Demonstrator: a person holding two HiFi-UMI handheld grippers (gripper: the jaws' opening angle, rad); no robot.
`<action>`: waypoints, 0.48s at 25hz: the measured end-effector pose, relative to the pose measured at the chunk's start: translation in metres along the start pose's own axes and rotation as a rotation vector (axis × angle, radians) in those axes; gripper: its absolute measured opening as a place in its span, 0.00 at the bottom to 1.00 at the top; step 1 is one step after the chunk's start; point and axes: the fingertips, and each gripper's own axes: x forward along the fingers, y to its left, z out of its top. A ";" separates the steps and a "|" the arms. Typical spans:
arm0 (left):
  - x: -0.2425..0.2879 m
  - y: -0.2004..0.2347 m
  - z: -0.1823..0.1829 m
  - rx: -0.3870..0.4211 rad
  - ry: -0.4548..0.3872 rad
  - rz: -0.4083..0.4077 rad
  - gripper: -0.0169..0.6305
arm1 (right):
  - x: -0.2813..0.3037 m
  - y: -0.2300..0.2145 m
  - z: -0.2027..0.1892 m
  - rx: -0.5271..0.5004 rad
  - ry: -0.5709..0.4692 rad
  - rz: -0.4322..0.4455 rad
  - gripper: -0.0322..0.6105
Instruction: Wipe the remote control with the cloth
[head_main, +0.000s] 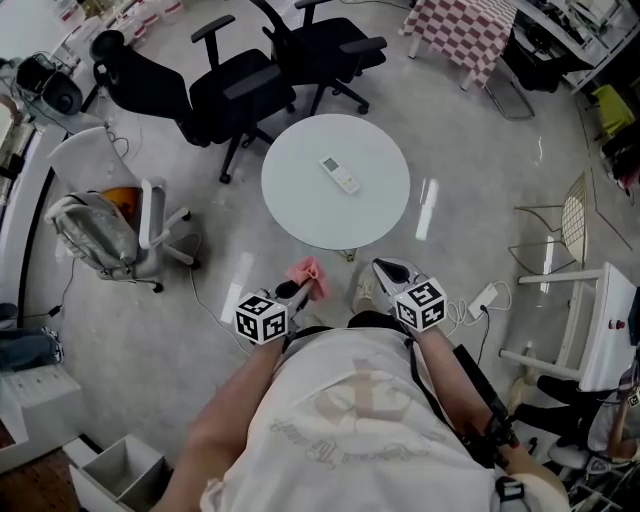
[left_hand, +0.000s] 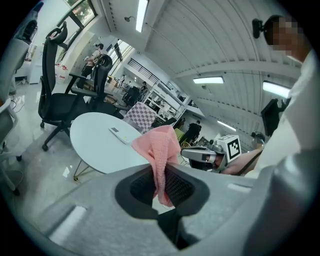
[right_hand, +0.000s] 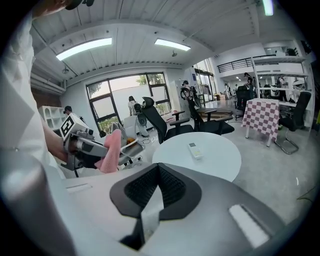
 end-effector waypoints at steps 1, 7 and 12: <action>0.006 0.002 0.004 -0.006 -0.002 0.009 0.06 | 0.003 -0.009 0.003 -0.001 0.004 0.003 0.06; 0.046 0.014 0.028 -0.022 0.005 0.046 0.06 | 0.028 -0.056 0.015 -0.025 0.041 0.037 0.06; 0.080 0.024 0.053 -0.023 0.018 0.081 0.06 | 0.049 -0.095 0.030 -0.031 0.064 0.076 0.06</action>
